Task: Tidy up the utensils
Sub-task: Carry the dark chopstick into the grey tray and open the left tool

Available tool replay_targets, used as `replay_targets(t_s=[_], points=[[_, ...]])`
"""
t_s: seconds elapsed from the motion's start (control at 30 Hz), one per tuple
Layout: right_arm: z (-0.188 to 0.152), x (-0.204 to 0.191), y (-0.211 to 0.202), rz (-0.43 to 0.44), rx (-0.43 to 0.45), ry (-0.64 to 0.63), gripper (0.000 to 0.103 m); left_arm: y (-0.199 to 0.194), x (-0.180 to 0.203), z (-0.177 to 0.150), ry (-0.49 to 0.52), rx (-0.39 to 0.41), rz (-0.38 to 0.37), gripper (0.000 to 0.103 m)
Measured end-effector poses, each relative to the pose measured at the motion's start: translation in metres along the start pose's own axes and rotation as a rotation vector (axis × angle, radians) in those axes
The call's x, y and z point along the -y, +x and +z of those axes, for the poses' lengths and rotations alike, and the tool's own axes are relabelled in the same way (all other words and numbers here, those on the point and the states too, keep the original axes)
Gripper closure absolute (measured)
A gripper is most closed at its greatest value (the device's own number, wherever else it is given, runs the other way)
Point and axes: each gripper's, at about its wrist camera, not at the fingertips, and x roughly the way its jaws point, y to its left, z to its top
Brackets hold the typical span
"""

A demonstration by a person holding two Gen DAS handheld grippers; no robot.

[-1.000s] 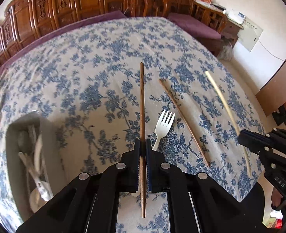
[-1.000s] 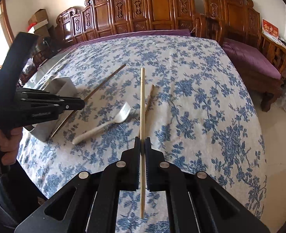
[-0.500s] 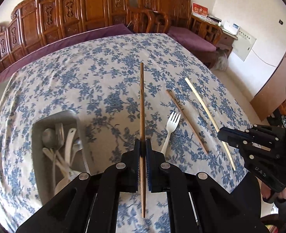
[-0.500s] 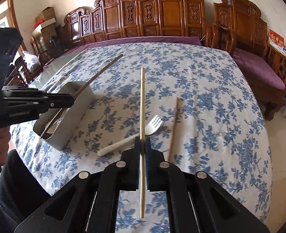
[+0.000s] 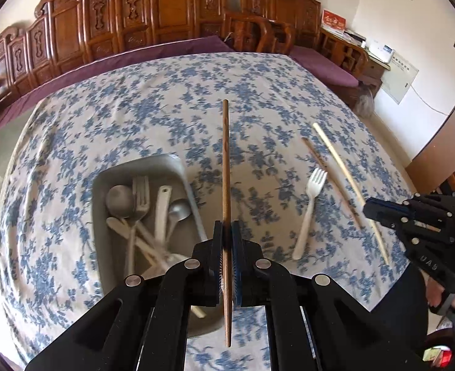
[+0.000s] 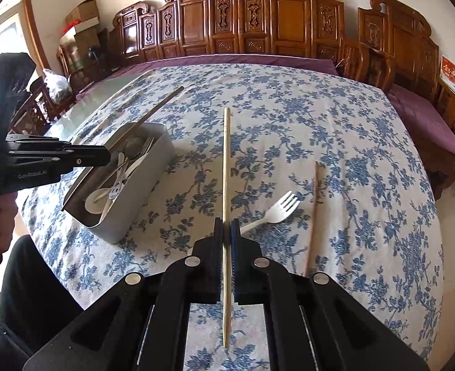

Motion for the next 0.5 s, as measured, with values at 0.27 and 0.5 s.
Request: replay_targets(t_s=[0.27,0.5], points=[[-0.002,-0.012,0.004,0.005,-0.017,-0.015,0.097,0.01,-0.046,-0.015,-0.046,-0.045,0.04,0.098],[-0.002,-0.014,0.007,0.004,-0.028,-0.019,0.097,0.019,-0.064,-0.026,-0.057,-0.073,0.059,0.098]])
